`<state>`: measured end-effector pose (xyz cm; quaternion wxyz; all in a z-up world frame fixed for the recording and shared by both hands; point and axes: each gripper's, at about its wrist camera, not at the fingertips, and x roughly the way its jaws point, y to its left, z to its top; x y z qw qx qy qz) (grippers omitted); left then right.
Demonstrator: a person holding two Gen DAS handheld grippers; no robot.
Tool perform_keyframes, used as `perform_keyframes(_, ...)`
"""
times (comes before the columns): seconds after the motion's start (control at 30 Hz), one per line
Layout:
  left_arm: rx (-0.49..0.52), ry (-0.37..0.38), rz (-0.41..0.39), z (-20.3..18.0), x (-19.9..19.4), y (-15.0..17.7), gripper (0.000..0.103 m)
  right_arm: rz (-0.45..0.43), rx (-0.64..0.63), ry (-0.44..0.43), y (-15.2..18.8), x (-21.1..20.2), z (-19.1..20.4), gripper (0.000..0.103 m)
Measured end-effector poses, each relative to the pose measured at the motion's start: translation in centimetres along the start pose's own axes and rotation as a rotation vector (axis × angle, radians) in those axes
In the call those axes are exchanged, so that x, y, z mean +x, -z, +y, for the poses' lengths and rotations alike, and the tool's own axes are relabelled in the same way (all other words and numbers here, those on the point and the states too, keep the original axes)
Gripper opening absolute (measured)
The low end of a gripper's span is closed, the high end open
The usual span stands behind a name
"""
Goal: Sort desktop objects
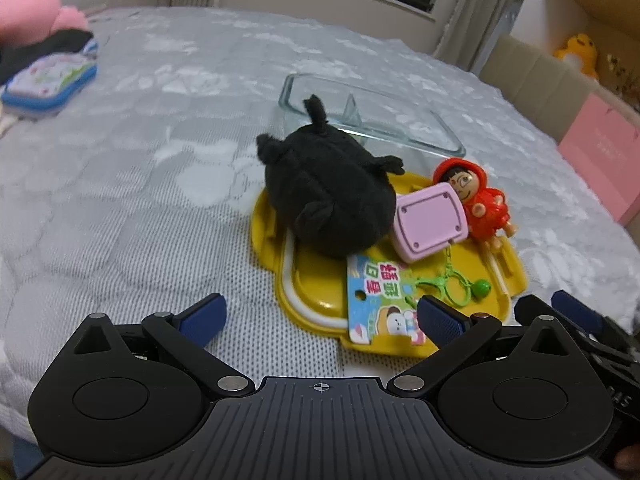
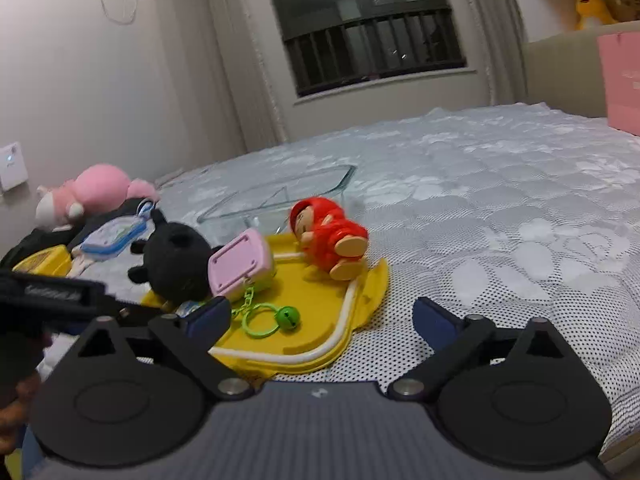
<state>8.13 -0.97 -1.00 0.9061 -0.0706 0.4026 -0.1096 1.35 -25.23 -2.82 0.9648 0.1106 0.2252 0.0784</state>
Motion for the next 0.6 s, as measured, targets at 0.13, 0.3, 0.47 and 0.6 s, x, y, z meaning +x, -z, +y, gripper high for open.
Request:
perform_keyframes(0.13,0.033,0.026,0.019,-0.6,0.3,-1.2,0.103,-0.003,-0.033,0.014,-0.3,0.0,0.3,0.099)
perform_keyframes(0.3,0.045,0.047,-0.026,-1.3,-0.3,-3.6,0.103,-0.017,-0.077,0.032,-0.7,-0.1,0.8,0.099)
perform_keyframes(0.47,0.147,0.053,-0.054,-3.0,-0.3,-6.0,0.103,-0.018,-0.115,0.067,-1.9,0.4,1.3,0.103)
perform_keyframes(0.6,0.215,0.065,-0.050,-3.4,0.5,-6.5,0.103,0.013,-0.105,0.091,-3.4,1.3,0.8,0.102)
